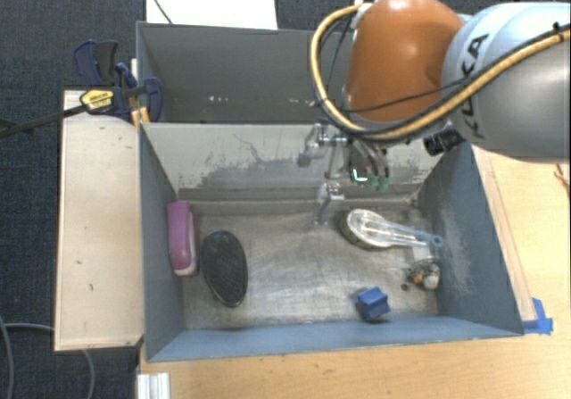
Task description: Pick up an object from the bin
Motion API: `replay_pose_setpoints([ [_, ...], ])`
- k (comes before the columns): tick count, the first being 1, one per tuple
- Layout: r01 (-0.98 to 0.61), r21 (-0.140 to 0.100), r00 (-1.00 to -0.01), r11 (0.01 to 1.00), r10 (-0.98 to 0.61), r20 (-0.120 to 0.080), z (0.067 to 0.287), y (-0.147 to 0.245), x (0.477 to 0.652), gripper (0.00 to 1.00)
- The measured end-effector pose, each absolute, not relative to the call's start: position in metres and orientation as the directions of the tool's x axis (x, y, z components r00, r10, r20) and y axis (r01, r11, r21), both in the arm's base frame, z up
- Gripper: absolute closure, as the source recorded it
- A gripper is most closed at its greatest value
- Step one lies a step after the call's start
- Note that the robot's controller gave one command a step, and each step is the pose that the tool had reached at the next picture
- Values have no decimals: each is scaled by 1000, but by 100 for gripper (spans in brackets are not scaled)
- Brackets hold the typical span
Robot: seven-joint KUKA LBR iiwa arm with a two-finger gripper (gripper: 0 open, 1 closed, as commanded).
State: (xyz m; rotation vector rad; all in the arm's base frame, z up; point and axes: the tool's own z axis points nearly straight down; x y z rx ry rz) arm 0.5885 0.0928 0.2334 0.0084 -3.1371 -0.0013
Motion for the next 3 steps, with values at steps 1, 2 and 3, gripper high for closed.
replay_pose_setpoints([
  [1, -82, -2, -997, 997, -82, 6, 122, -3, 573, 0],
  [2, -23, 0, -1000, 1000, -23, -3, 72, -65, 568, 0],
  [3, -28, 1, -1000, 1000, -28, -8, 76, -61, 570, 100],
])
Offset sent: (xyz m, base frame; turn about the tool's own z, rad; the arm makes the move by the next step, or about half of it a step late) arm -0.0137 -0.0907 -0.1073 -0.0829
